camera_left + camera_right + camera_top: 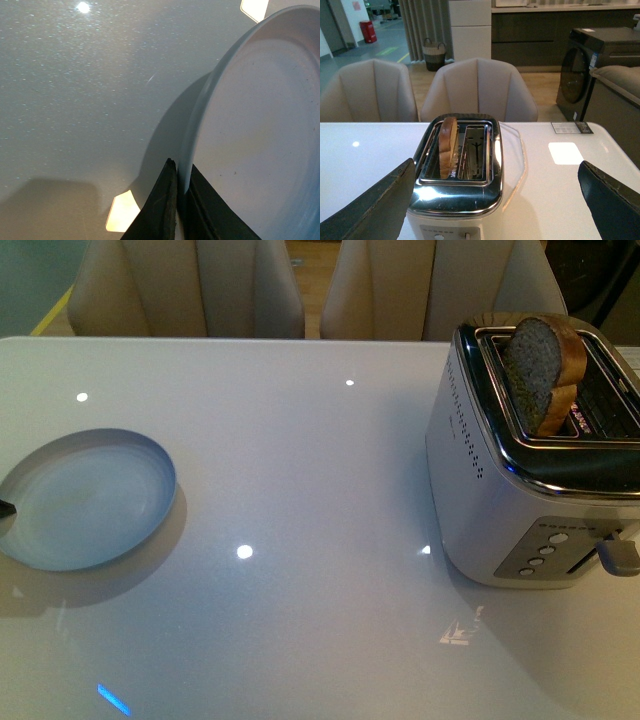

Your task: Left arm holds plate, right arm toasts bread

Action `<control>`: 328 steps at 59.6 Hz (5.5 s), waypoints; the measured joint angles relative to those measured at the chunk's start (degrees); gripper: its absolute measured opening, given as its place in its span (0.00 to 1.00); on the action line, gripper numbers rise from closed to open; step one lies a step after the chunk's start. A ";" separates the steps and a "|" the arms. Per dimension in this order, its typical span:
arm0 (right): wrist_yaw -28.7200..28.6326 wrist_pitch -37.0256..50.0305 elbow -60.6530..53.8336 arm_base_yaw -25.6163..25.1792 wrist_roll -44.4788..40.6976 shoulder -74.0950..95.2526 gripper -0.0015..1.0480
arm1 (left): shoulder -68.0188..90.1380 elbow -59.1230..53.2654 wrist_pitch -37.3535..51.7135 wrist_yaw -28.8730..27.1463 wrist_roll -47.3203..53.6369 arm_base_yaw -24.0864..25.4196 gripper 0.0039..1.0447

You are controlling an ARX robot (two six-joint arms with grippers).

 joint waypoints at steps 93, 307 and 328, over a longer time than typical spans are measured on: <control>0.00 0.00 0.00 0.00 0.00 0.00 0.91 | -14.14 -7.30 8.92 1.90 3.89 1.90 0.93; 0.00 -0.02 0.00 0.00 0.00 -0.02 0.91 | -139.43 -65.26 -11.47 -30.93 1.66 -25.03 0.79; 0.00 -0.02 0.00 0.00 0.00 -0.02 0.91 | -139.43 -65.26 -11.47 -30.93 1.77 -25.03 0.93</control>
